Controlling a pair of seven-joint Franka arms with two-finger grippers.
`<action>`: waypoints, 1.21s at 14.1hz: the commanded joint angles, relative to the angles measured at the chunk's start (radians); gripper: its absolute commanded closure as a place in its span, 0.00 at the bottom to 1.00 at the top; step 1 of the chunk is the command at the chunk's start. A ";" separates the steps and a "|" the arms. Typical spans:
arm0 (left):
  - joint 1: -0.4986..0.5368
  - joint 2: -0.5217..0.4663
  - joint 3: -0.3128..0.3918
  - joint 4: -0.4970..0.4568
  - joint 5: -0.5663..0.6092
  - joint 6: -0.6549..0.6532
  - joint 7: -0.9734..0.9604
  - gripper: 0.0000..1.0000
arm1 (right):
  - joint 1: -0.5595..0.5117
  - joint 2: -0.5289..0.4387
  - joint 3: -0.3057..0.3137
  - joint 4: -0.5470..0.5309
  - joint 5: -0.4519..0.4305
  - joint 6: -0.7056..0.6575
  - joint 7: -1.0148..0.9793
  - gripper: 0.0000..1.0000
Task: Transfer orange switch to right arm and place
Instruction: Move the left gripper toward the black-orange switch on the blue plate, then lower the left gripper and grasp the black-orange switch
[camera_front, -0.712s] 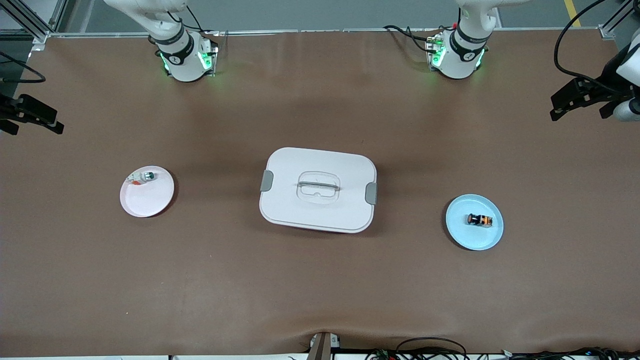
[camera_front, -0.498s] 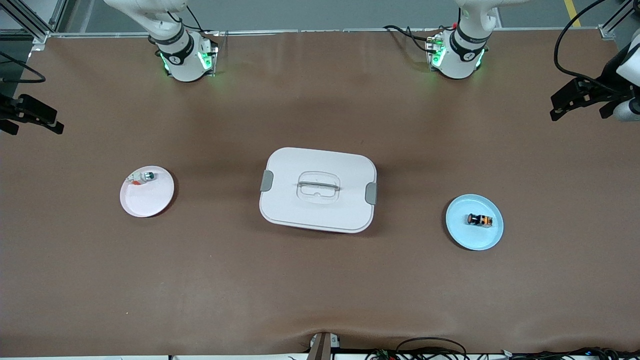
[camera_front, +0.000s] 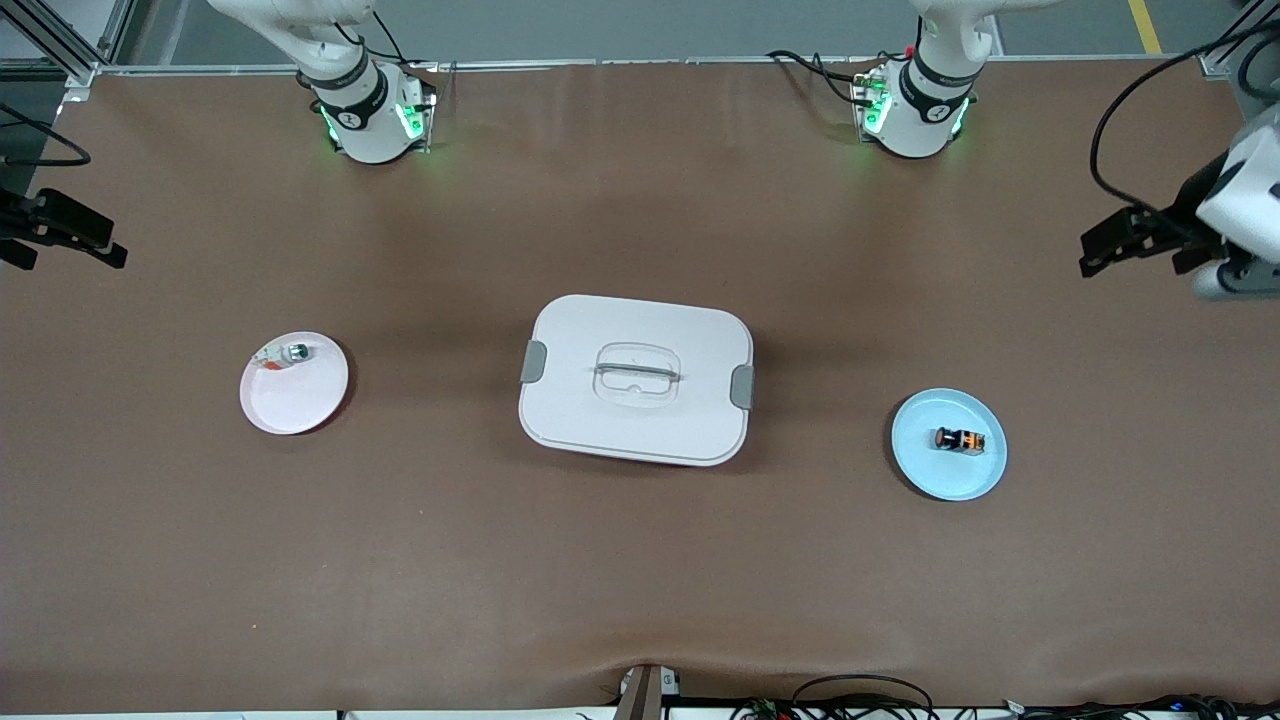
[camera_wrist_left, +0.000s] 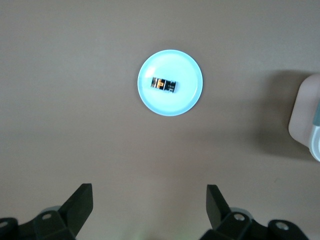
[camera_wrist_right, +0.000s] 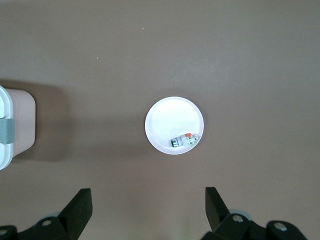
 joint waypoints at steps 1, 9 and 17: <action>0.010 0.016 0.001 -0.080 0.012 0.112 0.021 0.00 | -0.008 -0.018 0.002 -0.018 0.001 0.000 0.001 0.00; 0.005 0.117 0.001 -0.433 0.018 0.668 0.021 0.00 | -0.011 -0.009 -0.001 -0.010 0.001 0.014 0.000 0.00; 0.003 0.328 -0.002 -0.446 0.019 0.919 0.195 0.00 | -0.036 -0.001 -0.001 0.021 0.013 0.037 0.008 0.00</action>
